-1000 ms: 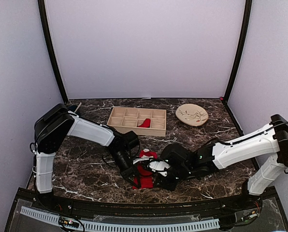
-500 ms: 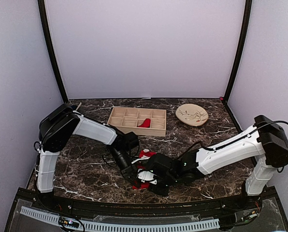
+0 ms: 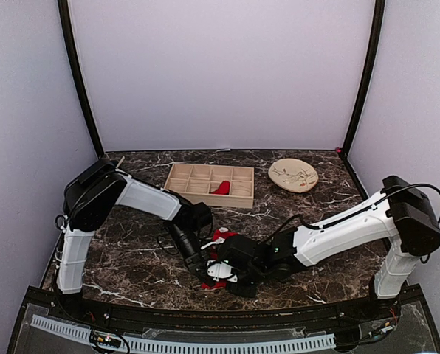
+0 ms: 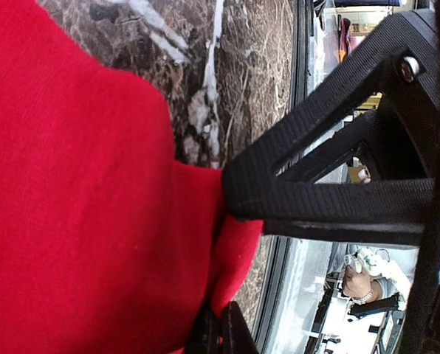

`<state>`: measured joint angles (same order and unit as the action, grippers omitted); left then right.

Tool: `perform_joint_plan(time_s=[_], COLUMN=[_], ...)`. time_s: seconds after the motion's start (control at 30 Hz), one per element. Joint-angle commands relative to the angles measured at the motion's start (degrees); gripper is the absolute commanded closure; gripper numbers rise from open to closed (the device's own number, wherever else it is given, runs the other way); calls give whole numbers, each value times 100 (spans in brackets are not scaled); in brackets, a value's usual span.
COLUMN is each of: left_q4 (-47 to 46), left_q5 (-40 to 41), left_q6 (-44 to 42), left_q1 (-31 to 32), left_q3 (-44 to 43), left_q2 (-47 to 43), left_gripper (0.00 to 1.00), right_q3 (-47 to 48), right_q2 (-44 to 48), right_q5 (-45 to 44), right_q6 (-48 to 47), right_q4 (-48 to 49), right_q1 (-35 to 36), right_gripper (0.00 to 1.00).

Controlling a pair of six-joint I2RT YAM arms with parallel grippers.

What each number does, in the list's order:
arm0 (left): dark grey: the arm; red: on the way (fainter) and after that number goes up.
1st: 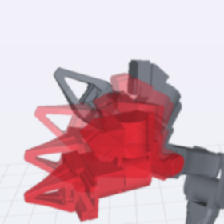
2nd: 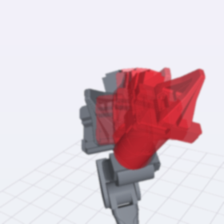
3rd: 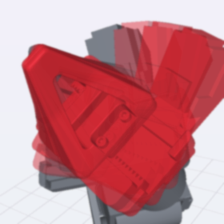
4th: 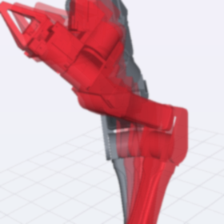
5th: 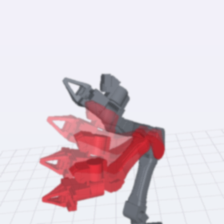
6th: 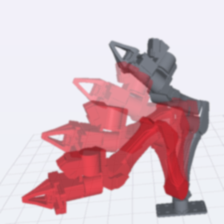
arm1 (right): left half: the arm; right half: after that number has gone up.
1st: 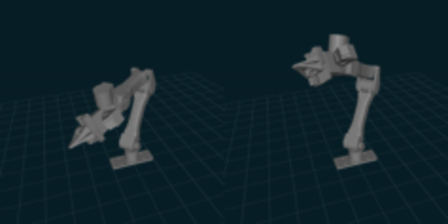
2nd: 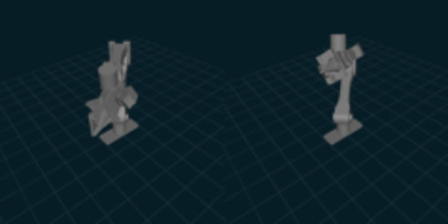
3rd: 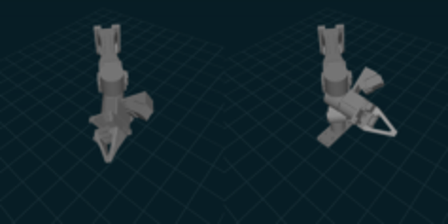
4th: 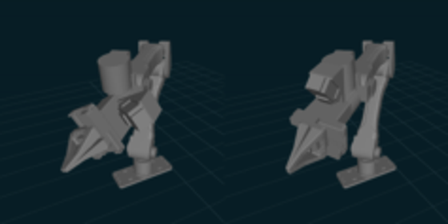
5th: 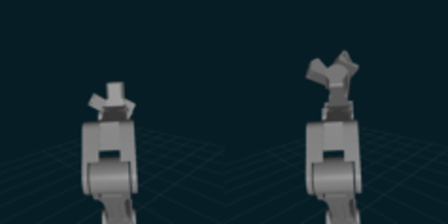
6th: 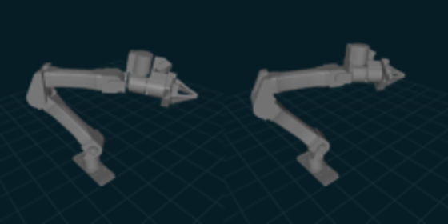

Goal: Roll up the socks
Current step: Roll the sock at the center of the board.

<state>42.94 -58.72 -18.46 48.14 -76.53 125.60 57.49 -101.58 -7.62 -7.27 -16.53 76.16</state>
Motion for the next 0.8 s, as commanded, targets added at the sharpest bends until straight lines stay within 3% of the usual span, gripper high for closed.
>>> perform_joint_plan(time_s=[0.0, 0.77], left_q4=[187, 325], left_q5=[111, -30], left_q6=[-161, -260], left_q1=[-6, -42], left_q3=[-101, -203], left_q2=[160, 331], left_gripper=[100, 100], right_q3=[228, 288], right_q2=[-120, -526], right_q5=[-67, -55], right_q6=[-232, -440], right_q4=[83, -89], right_q1=[98, 156], right_gripper=[67, 75])
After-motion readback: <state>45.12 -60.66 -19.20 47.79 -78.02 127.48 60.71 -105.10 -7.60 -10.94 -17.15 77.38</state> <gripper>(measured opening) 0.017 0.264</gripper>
